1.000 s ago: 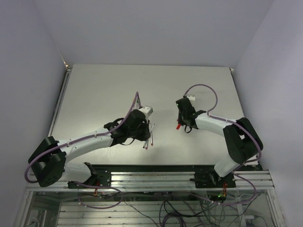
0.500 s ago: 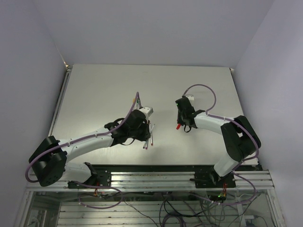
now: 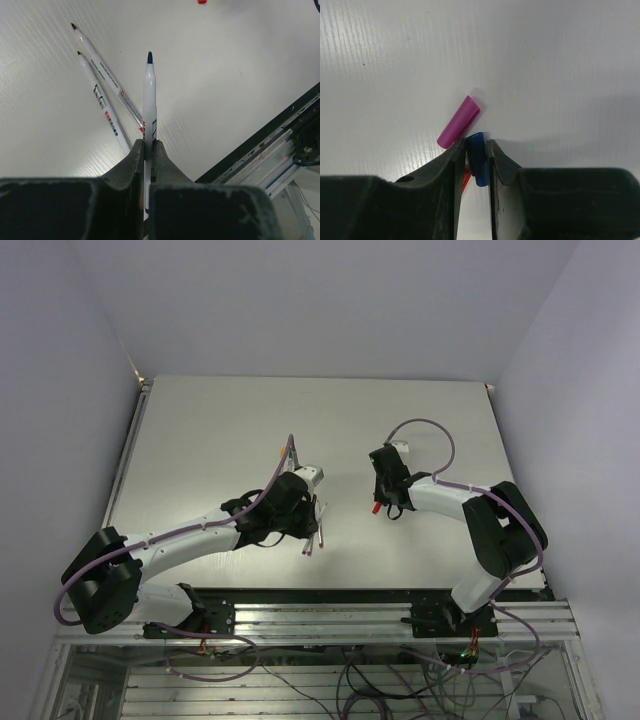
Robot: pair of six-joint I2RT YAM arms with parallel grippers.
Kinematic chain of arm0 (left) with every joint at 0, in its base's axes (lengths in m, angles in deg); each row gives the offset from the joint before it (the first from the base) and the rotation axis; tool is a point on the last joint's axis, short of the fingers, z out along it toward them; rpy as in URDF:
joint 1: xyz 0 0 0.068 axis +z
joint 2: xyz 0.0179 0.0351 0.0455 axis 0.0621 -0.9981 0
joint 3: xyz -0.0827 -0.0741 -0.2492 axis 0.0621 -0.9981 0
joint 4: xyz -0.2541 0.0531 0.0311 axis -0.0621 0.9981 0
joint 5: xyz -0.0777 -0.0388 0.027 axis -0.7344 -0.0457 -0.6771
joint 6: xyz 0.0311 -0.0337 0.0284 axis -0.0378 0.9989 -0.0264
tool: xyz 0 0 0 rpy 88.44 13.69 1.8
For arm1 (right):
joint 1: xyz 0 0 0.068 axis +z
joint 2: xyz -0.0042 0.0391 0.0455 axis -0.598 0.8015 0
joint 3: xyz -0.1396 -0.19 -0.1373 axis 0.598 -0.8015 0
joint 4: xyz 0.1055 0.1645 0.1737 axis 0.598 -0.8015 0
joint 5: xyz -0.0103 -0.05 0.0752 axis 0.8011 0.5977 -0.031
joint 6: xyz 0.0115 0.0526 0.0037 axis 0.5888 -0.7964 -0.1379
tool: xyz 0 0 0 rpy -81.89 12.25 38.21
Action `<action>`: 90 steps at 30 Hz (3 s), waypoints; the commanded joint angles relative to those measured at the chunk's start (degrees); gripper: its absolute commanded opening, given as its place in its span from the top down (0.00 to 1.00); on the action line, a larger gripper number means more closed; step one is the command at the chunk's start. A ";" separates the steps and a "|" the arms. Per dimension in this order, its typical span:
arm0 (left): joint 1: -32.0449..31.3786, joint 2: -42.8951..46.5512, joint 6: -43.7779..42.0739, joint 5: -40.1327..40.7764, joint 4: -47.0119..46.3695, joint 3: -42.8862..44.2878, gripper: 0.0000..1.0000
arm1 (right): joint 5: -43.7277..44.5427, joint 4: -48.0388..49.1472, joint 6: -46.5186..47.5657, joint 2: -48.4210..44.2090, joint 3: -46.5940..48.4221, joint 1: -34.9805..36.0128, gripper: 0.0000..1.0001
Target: Insert the pens into the pen caps
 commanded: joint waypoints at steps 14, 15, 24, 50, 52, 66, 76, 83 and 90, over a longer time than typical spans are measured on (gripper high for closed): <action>-0.07 -0.54 0.38 -1.38 -1.28 0.09 0.93 | -1.75 -3.44 -5.87 -0.01 -3.55 -0.33 1.00; -0.08 -0.60 0.37 -1.44 -1.23 0.13 0.93 | -1.85 -3.45 -5.99 -0.21 -3.74 -0.26 1.00; -0.10 -0.59 0.04 -2.39 -4.33 -0.47 0.93 | 1.41 -4.74 -4.28 -9.97 -2.67 -0.32 1.00; -1.68 -2.59 2.40 -13.25 -35.79 -4.14 0.93 | -21.13 25.17 -4.68 -45.32 -16.32 -0.33 1.00; -1.97 -2.18 2.62 -13.31 -38.52 -4.58 0.93 | -22.75 29.09 -6.38 -45.99 -18.02 -0.28 1.00; -2.71 -2.04 4.56 -10.97 -47.82 -6.37 0.93 | -24.81 46.95 -14.29 -48.56 -25.45 -0.31 1.00; -2.71 -1.37 4.81 -10.69 -48.83 -6.06 0.93 | -24.95 48.50 -14.53 -48.22 -26.57 -0.31 1.00; -2.71 -1.90 5.19 -11.78 -49.87 -5.85 0.93 | -24.94 48.97 -14.19 -47.86 -26.96 -0.28 1.00; -2.68 -2.23 5.46 -12.25 -49.92 -5.49 0.93 | -25.13 49.74 -14.29 -47.58 -27.20 -0.30 1.00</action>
